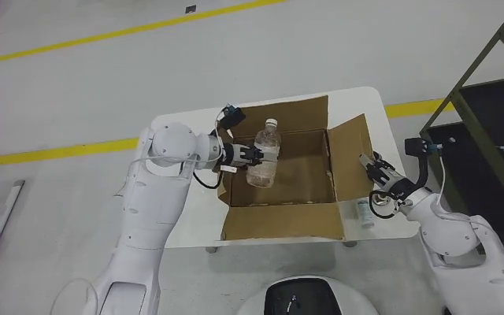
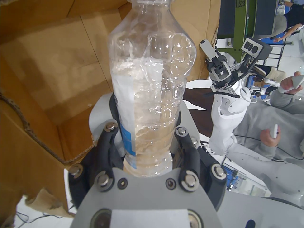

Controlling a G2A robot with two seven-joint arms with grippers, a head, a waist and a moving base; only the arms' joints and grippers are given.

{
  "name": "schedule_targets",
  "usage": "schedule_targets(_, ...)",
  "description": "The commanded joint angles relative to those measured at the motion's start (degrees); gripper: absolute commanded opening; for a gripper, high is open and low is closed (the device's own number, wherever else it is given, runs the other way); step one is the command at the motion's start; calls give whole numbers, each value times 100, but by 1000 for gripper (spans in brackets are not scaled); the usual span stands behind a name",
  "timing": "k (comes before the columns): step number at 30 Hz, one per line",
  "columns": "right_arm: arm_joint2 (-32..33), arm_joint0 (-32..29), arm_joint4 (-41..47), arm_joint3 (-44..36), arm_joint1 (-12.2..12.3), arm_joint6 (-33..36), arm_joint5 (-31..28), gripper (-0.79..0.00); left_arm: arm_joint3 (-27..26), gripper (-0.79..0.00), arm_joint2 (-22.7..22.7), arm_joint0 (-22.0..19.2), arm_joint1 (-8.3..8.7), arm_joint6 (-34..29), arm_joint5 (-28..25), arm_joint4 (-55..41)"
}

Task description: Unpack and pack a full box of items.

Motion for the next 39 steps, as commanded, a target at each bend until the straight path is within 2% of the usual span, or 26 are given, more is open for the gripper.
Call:
schedule_targets(1, 0, 0, 0, 0, 0, 0, 0, -785, 87, -785, 2, 4, -2, 0, 63, -61)
schedule_targets(17, -6, -14, 8, 10, 0, -26, 9, -785, 84, -785, 29, 87, -5, 103, 54, -93)
schedule_targets(22, -31, -20, 8, 19, 14, -79, 26, -785, 289, -785, 249, 173, -39, 279, 478, -201)
schedule_targets(28, -32, 0, 42, 26, 33, -111, 86, -785, 901, -785, 581, 31, -102, 429, 1300, -110)
schedule_targets(39, -79, 48, 84, 24, 65, -125, 121, -785, 1429, -785, 1192, -302, -229, 797, 1692, 330)
